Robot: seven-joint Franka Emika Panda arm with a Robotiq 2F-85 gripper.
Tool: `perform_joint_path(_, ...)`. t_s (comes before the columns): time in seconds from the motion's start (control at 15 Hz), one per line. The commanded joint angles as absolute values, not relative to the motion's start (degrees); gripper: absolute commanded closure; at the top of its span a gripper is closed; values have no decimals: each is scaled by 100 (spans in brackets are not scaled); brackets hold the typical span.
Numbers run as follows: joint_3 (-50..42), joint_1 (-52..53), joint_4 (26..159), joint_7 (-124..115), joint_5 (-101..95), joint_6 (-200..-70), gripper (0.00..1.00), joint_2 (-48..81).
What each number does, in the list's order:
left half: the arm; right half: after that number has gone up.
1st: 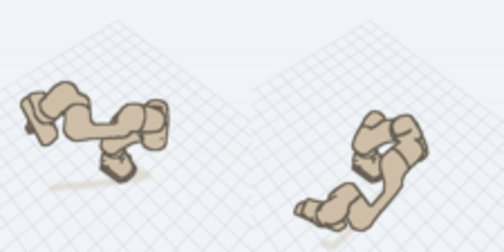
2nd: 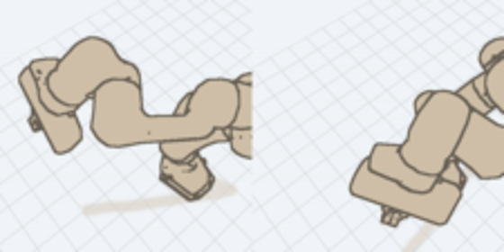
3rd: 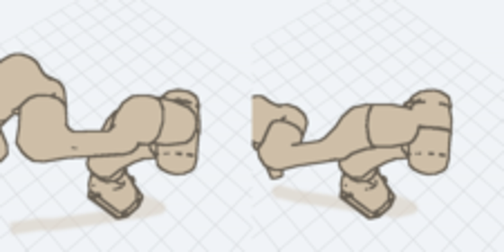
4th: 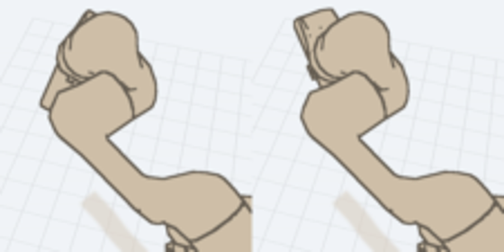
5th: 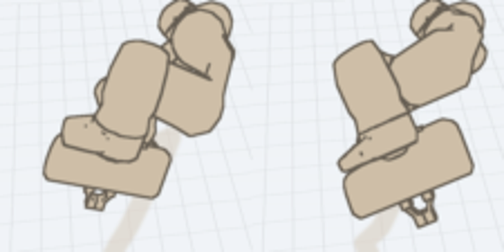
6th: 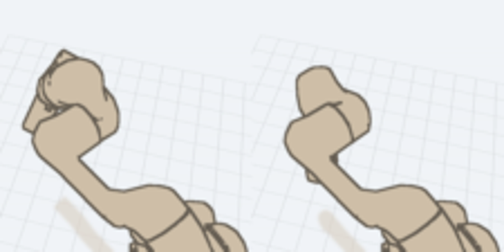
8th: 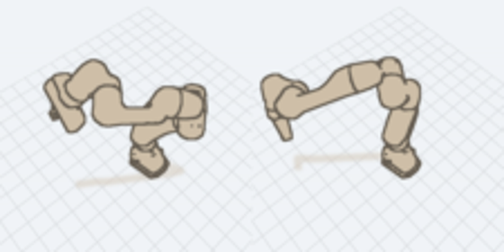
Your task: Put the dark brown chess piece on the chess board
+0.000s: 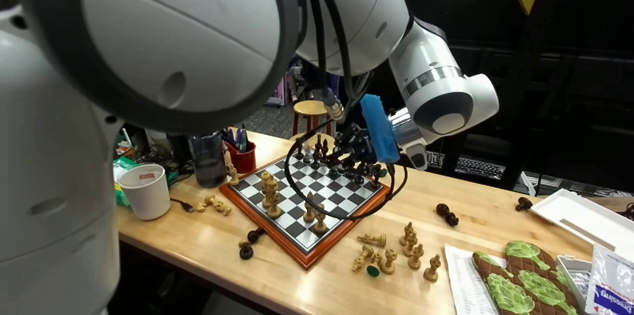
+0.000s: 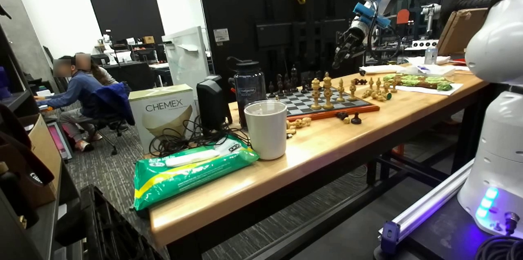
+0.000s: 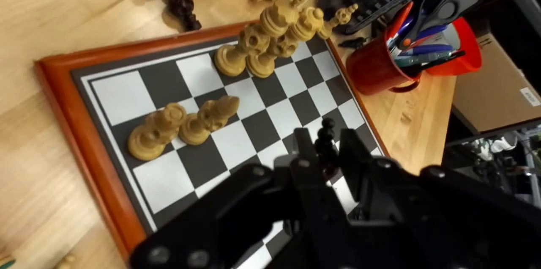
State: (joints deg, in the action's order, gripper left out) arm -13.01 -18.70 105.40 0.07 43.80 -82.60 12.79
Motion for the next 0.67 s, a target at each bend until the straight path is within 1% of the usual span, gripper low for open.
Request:
perform_joint_path(0.0,-1379,-1968,10269,10,4705,-7642,95,1667)
perform_joint_path(0.6,-1336,-2079,9528,-209,5154,-6843,95,2887)
